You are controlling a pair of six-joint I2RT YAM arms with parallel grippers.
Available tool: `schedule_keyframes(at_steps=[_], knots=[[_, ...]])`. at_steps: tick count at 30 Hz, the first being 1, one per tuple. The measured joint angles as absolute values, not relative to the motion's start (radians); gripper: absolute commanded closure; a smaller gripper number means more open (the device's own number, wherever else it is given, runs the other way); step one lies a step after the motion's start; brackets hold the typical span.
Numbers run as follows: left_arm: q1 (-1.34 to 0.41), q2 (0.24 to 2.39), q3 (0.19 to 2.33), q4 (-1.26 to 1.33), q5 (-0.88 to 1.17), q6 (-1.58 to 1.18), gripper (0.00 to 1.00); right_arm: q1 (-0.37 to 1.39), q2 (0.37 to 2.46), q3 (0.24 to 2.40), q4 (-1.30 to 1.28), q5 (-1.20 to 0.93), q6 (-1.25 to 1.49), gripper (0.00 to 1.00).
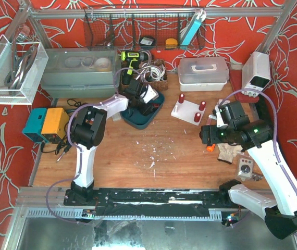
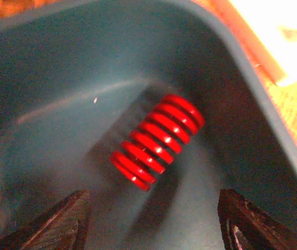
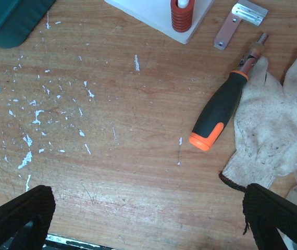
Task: Install the large spring
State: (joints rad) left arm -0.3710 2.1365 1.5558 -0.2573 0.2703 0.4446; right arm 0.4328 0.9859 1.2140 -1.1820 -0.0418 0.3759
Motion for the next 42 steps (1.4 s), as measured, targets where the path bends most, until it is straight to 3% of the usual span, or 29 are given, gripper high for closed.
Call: schedule_keyframes(at_steps=[13, 20, 23, 26, 31, 37, 42], knots=[[-0.370, 2.243, 1.759, -0.305, 0.382, 0.743, 0.33, 0.433, 0.995, 1.235, -1.219, -0.030, 0.358, 0.01], [-0.370, 2.291, 1.764, -0.336, 0.392, 0.790, 0.40, 0.433, 1.019, 1.260, -1.235, -0.015, 0.349, 0.01], [-0.370, 2.304, 1.763, -0.342, 0.378, 0.804, 0.47, 0.433, 1.027, 1.260, -1.235, -0.015, 0.350, 0.01], [-0.368, 2.305, 1.753, -0.345, 0.371, 0.813, 0.64, 0.433, 1.031, 1.260, -1.235, -0.015, 0.350, 0.01], [-0.366, 2.299, 1.732, -0.329, 0.372, 0.826, 0.84, 0.433, 1.034, 1.261, -1.230, -0.015, 0.350, 0.01], [-0.366, 2.252, 1.660, -0.310, 0.368, 0.822, 0.95, 0.433, 1.032, 1.261, -1.219, -0.016, 0.351, 0.01], [-0.363, 2.198, 1.581, -0.299, 0.366, 0.786, 0.95, 0.433, 1.024, 1.264, -1.206, -0.020, 0.358, 0.01]])
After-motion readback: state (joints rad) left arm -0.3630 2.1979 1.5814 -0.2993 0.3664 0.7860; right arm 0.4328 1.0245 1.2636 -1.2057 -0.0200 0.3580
